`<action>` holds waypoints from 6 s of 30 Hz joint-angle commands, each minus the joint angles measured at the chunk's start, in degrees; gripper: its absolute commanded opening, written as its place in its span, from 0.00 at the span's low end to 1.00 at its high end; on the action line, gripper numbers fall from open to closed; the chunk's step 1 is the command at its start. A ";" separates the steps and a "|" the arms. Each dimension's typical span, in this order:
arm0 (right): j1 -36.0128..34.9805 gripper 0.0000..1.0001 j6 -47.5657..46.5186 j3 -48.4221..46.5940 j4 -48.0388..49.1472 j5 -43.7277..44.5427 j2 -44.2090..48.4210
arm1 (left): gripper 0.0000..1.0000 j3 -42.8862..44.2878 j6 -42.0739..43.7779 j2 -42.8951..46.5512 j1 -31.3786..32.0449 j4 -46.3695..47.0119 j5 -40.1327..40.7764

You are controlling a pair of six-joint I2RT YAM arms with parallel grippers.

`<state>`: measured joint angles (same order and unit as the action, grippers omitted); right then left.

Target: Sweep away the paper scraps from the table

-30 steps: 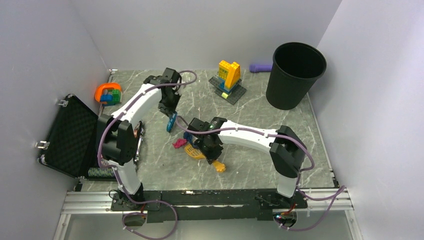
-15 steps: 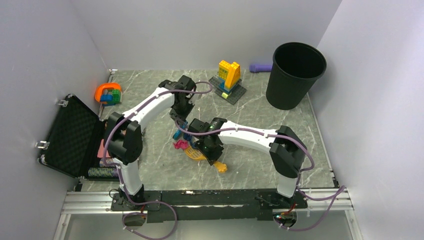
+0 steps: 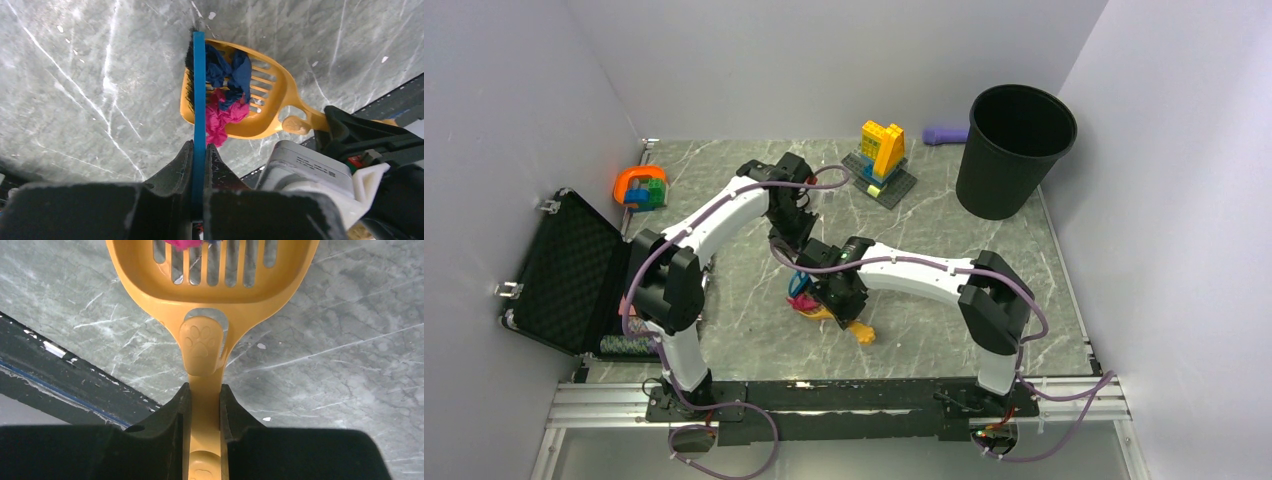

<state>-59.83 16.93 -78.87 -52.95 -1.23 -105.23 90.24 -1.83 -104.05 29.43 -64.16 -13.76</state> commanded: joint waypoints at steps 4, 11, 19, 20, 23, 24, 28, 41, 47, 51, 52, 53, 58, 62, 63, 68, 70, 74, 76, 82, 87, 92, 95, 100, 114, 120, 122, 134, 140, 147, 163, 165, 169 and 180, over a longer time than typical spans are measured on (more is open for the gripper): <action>-0.19 0.00 0.43 5.11 9.38 4.85 1.19 | 0.00 1.44 -2.99 2.98 0.31 -2.48 -8.44; -1.27 0.00 0.67 14.57 18.86 7.15 6.59 | 0.00 2.45 -6.33 6.37 -2.86 1.74 -5.80; -1.66 0.00 3.28 21.04 26.82 7.47 12.69 | 0.01 0.14 -6.16 13.66 -6.01 6.61 -7.58; -1.71 0.00 3.31 21.15 27.00 7.32 12.90 | 0.01 0.27 -6.03 14.28 -6.05 6.53 -6.72; -1.82 0.00 3.29 20.75 26.30 8.00 13.23 | 0.00 0.73 -5.86 15.85 -6.38 6.37 -3.81; -1.81 0.00 3.41 20.65 26.13 8.20 13.42 | 0.00 0.73 -6.17 16.58 -6.59 6.64 -2.87; -1.72 0.00 3.81 19.85 25.35 7.26 15.09 | 0.00 -0.45 -8.73 22.08 -9.14 10.91 -1.17; 7.51 0.00 5.92 -5.44 1.73 7.86 15.02 | 0.00 -16.48 -13.67 41.43 -18.48 20.75 17.13; 21.17 0.00 4.57 -17.46 -5.79 5.39 16.85 | 0.00 -21.20 -13.03 45.63 -18.61 23.11 19.17; 31.96 0.00 3.93 -26.90 -10.06 3.23 16.40 | 0.00 -24.18 -12.99 47.35 -18.61 25.90 16.99; 34.76 0.00 3.91 -28.47 -10.25 1.81 16.17 | 0.00 -24.80 -13.09 47.47 -18.55 26.39 16.39; 38.00 0.00 4.14 -29.85 -10.37 -1.19 15.90 | 0.00 -25.22 -13.32 47.66 -18.60 26.93 15.76; 52.50 0.00 8.31 -33.19 -6.29 -14.01 15.81 | 0.00 -28.11 -13.27 48.28 -18.54 29.10 13.35; 65.18 0.00 16.77 -25.00 6.22 -30.52 17.73 | 0.00 -29.13 -12.79 47.74 -18.59 28.97 13.61; 68.03 0.00 20.39 -22.94 9.48 -34.25 17.87 | 0.00 -29.27 -12.69 47.69 -18.58 28.91 13.59; 77.74 0.00 36.53 -10.83 31.94 -47.43 19.51 | 0.00 -30.11 -12.50 47.98 -18.55 29.05 13.58; 79.73 0.00 46.87 -4.20 45.02 -50.87 20.40 | 0.00 -30.33 -12.37 47.77 -18.57 28.93 13.61; 82.42 0.00 63.40 4.96 64.51 -53.24 20.61 | 0.00 -30.40 -12.35 47.36 -18.54 28.62 13.58; 82.93 0.00 69.34 8.07 71.51 -53.06 20.60 | 0.00 -30.12 -12.29 47.50 -18.62 28.11 13.58; 83.08 0.00 81.65 13.45 87.11 -52.59 19.63 | 0.00 -30.77 -11.72 49.09 -18.62 28.57 13.58; 83.16 0.00 84.08 15.24 90.85 -52.88 19.10 | 0.00 -30.22 -11.67 49.16 -18.55 28.05 15.58; 83.20 0.00 83.06 16.06 91.27 -53.16 19.52 | 0.00 -30.56 -11.72 49.84 -18.56 28.56 15.51; 83.19 0.00 84.84 19.12 94.45 -52.81 19.53 | 0.00 -30.70 -11.72 49.76 -18.55 29.00 14.92; 83.20 0.00 88.29 26.49 100.27 -51.89 20.10 | 0.00 -30.18 -11.71 48.58 -18.54 28.87 14.30; 80.80 0.00 51.92 5.19 60.63 -52.80 24.10 | 0.00 -29.95 -11.75 47.50 -18.57 29.90 12.62; 67.48 0.00 21.87 -11.81 28.63 -41.03 24.73 | 0.00 -29.55 -12.76 46.27 -18.55 30.87 9.26; 59.43 0.00 13.62 -14.58 20.89 -31.90 24.89 | 0.00 -29.38 -13.21 45.49 -18.53 31.23 7.67; 21.96 0.00 8.92 9.64 15.11 2.44 24.09 | 0.00 -30.86 -20.39 37.47 -17.88 35.48 -4.89; 14.42 0.00 11.31 10.72 14.60 10.65 15.34 | 0.00 -31.86 -23.65 30.08 -16.49 35.99 -9.11; 12.27 0.38 13.08 8.08 11.27 17.64 7.64 | 0.00 -32.38 -24.53 23.85 -16.10 36.74 -12.76; 12.39 1.00 14.23 13.28 17.91 22.91 19.94 | 0.05 -32.12 -25.64 20.63 -13.94 40.08 -15.63; 12.43 1.00 14.27 13.96 18.40 23.12 21.29 | 0.12 -31.67 -25.68 20.16 -13.81 39.49 -15.23; 12.51 1.00 14.34 14.70 19.17 22.95 22.61 | 0.96 -31.94 -24.83 23.39 -13.81 38.28 -11.77; 12.53 1.00 10.61 14.47 22.90 26.98 31.40 | 0.99 -26.18 -15.87 38.73 -13.79 30.25 8.47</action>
<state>-47.35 30.13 -64.01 -35.00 21.47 -81.30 61.39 -22.20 -73.32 15.46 -32.27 -15.64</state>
